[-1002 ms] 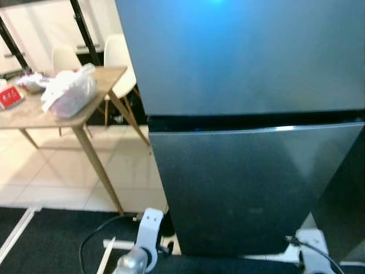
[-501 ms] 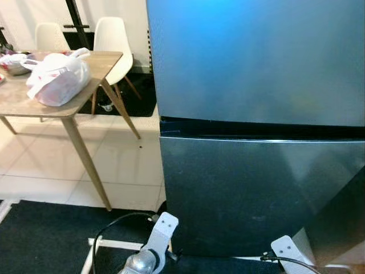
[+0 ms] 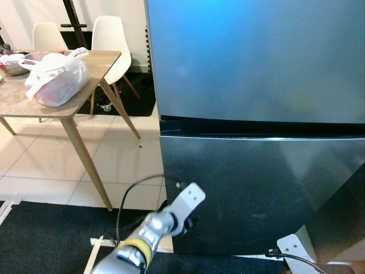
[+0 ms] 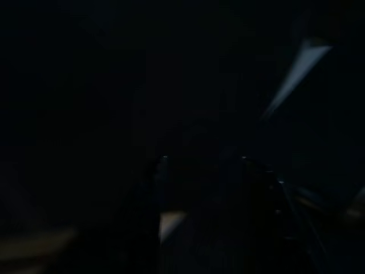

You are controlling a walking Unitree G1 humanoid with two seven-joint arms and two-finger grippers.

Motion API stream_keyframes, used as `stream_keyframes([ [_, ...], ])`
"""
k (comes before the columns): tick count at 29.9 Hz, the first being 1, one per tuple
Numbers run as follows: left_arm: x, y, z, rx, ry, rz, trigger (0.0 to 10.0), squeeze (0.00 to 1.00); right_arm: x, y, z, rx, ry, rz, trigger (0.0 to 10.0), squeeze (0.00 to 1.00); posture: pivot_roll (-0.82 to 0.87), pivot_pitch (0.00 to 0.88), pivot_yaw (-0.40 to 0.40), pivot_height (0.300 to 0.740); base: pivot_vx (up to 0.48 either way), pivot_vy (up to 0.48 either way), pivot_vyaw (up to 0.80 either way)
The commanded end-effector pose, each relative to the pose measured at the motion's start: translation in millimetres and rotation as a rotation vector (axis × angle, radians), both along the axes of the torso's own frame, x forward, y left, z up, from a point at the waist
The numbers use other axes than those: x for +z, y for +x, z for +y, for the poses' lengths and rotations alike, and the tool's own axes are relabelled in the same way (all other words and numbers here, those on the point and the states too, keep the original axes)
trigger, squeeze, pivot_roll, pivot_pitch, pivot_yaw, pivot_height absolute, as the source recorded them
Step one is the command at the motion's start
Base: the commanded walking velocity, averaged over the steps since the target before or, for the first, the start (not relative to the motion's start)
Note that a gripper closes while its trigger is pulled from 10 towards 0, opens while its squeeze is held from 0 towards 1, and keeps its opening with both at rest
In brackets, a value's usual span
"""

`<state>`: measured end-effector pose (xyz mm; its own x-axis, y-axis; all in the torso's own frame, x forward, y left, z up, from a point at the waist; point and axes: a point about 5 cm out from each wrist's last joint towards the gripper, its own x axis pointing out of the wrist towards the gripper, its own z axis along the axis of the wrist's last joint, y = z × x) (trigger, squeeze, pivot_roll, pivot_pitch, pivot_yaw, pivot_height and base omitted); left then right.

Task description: Restocking fridge

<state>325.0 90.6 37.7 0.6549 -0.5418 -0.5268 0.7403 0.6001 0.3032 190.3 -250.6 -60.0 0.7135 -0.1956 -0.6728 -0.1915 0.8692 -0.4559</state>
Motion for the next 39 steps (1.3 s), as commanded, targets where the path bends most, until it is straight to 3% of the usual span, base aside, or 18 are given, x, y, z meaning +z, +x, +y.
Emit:
stream_keyframes([
  [1, -6, -2.9, 10.0, -0.005, 0.068, 0.005, 10.0, 0.0, -4, -5.4, 0.4, -0.042, 0.02, 0.013, 10.0, 0.0, -0.12, 0.076, 0.026, 0.726, 0.0, 0.0, 0.0],
  [6, 13, 15.8, 27.1, 0.086, 0.134, -0.124, 10.0, 0.0, -4, -5.4, 2.1, -0.056, 0.032, 0.01, 10.0, 0.0, -0.12, 0.075, 0.03, 0.726, 0.0, 0.0, 0.0],
  [9, 30, 30.4, 46.1, 0.257, 0.155, -0.252, 10.0, 0.0, -4, -4.3, 2.0, -0.058, 0.036, 0.006, 10.0, 0.0, -0.11, 0.075, 0.027, 0.726, 0.0, 0.0, 0.0],
  [11, 33, 32.4, 49.7, 0.285, 0.162, -0.277, 10.0, 0.0, -3, -4.2, 2.0, -0.058, 0.037, 0.006, 10.0, 0.0, -0.11, 0.075, 0.027, 0.726, 0.0, 0.0, 0.0],
  [14, 43, 37.6, 63.7, 0.424, 0.219, -0.423, 10.0, 0.0, -2, -2.1, 1.8, -0.056, 0.045, 0.0, 10.0, 0.0, -0.11, 0.076, 0.022, 0.726, 0.0, 0.0, 0.0],
  [16, 43, 37.7, 65.5, 0.445, 0.241, -0.449, 10.0, 0.0, -2, -1.8, 1.9, -0.055, 0.046, 0.0, 10.0, 0.0, -0.11, 0.076, 0.022, 0.726, 0.0, 0.0, 0.0],
  [17, 33, 31.7, 64.0, 0.436, 0.224, -0.394, 10.0, 0.0, -3, -2.1, 3.1, -0.047, 0.048, 0.005, 10.0, 0.0, -0.11, 0.075, 0.026, 0.726, 0.0, 0.0, 0.0],
  [20, 28, 28.8, 62.6, 0.425, 0.208, -0.361, 10.0, 0.0, -3, -2.4, 3.7, -0.045, 0.048, 0.007, 10.0, 0.0, -0.11, 0.075, 0.026, 0.726, 0.0, 0.0, 0.0],
  [21, 16, 21.6, 59.5, 0.418, 0.16, -0.264, 10.0, 0.0, -5, -3.9, 5.1, -0.046, 0.057, 0.018, 10.0, 0.0, -0.11, 0.074, 0.028, 0.726, 0.0, 0.0, 0.0],
  [22, -15, -0.6, 50.4, 0.4, 0.033, 0.002, 10.0, 0.0, -11, -10.6, 11.1, -0.04, 0.098, 0.071, 10.0, 0.0, -0.12, 0.071, 0.04, 0.726, 0.0, 0.0, 0.0],
  [23, -15, -0.6, 50.4, 0.4, 0.033, 0.002, 10.0, 0.0, -11, -10.6, 11.1, -0.04, 0.098, 0.071, 10.0, 0.0, -0.12, 0.071, 0.04, 0.726, 0.0, 0.0, 0.0],
  [25, -34, -17.9, 44.4, 0.412, -0.055, 0.159, 10.0, 0.0, -15, -16.2, 15.7, -0.014, 0.12, 0.112, 10.0, 0.0, -0.12, 0.068, 0.045, 0.726, 0.0, 0.0, 0.0],
  [26, -34, -17.9, 44.4, 0.412, -0.055, 0.159, 10.0, 0.0, -15, -16.2, 15.7, -0.014, 0.12, 0.112, 10.0, 0.0, -0.12, 0.068, 0.045, 0.726, 0.0, 0.0, 0.0],
  [28, -60, -45.2, 43.2, 0.425, -0.057, 0.275, 10.0, 0.0, -20, -24.5, 19.5, -0.01, 0.159, 0.155, 10.0, 0.0, -0.12, 0.063, 0.05, 0.726, 0.0, 0.0, 0.0],
  [31, -89, -81.2, 54.1, 0.514, -0.007, 0.368, 10.0, 0.0, -24, -31.1, 21.2, -0.041, 0.201, 0.179, 10.0, 0.0, -0.12, 0.056, 0.055, 0.726, 0.0, 0.0, 0.0],
  [32, -89, -81.2, 54.1, 0.514, -0.007, 0.368, 10.0, 0.0, -24, -31.1, 21.2, -0.041, 0.201, 0.179, 10.0, 0.0, -0.12, 0.056, 0.055, 0.726, 0.0, 0.0, 0.0],
  [35, -100, -97.3, 66.0, 0.652, -0.047, 0.407, 10.0, 0.0, -24, -33.0, 17.2, -0.11, 0.221, 0.165, 10.0, 0.0, -0.11, 0.048, 0.05, 0.726, 0.0, 0.0, 0.0],
  [39, -102, -101.0, 70.8, 0.69, -0.064, 0.407, 10.0, 0.0, -23, -33.3, 13.2, -0.194, 0.251, 0.15, 10.0, 0.0, -0.11, 0.048, 0.05, 0.726, 0.0, 0.0, 0.0],
])
